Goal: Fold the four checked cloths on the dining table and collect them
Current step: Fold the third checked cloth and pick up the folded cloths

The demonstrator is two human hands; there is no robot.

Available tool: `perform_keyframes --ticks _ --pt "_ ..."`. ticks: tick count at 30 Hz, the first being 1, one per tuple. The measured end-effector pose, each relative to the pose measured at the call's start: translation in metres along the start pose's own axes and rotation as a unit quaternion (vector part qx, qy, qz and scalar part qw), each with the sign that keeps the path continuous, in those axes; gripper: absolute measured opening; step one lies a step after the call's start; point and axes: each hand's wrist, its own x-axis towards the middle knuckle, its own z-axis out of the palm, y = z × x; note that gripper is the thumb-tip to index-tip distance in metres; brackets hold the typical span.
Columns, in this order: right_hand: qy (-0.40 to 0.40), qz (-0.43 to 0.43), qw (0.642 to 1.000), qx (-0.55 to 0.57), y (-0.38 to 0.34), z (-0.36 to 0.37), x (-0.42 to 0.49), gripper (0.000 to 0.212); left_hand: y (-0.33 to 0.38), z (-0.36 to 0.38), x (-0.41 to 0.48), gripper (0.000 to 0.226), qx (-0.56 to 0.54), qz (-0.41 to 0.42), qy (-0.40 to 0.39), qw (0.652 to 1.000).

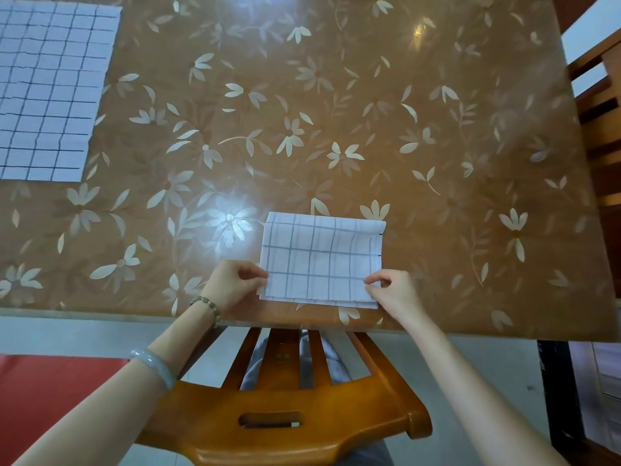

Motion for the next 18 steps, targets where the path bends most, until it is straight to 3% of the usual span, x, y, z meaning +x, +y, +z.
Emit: perform_keyframes --ticks 18 --pt "-0.006 -0.031 0.996 -0.086 -0.0053 0.0085 -0.0067 0.021 -0.0047 0.0045 0.0023 0.014 0.076 0.029 -0.037 0.996"
